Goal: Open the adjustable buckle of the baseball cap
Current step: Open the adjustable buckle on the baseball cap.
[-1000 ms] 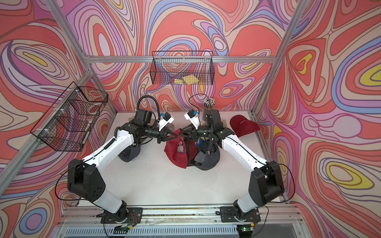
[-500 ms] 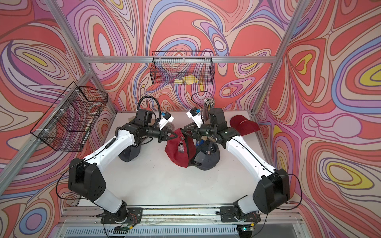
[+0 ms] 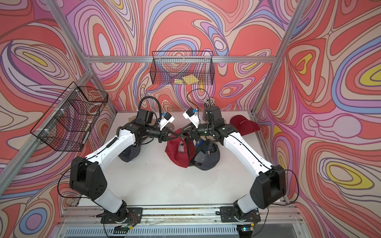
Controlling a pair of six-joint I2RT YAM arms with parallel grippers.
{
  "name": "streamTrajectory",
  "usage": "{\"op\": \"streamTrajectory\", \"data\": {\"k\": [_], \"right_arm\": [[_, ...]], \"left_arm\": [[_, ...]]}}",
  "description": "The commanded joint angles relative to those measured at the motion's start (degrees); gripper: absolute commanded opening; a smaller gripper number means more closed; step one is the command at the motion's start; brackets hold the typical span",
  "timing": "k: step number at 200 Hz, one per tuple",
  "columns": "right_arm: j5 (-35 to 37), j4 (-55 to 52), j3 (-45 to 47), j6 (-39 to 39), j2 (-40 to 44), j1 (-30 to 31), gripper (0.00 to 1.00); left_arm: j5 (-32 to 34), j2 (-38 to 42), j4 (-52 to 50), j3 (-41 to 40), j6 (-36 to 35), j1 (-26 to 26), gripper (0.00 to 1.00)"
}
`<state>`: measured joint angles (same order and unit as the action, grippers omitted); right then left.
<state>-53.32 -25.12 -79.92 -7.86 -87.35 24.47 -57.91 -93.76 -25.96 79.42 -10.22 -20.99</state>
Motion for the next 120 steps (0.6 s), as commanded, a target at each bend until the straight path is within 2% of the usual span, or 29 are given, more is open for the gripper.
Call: {"op": "streamTrajectory", "data": {"k": [1, 77, 120], "right_arm": [[-3.28, -2.39, -2.20, -0.05, -1.88, 0.33, 0.43], [0.36, 3.17, -0.20, 3.44, -2.10, 0.59, 0.49], [0.62, 3.06, -0.32, 3.31, -3.21, 0.73, 0.45]], "left_arm": [[-2.11, -0.29, -0.16, 1.44, 0.03, 0.08, 0.00], [-3.77, -0.29, 0.07, 1.22, -0.33, 0.02, 0.00], [-4.64, 0.32, 0.82, 1.01, 0.33, -0.05, 0.00]]}}
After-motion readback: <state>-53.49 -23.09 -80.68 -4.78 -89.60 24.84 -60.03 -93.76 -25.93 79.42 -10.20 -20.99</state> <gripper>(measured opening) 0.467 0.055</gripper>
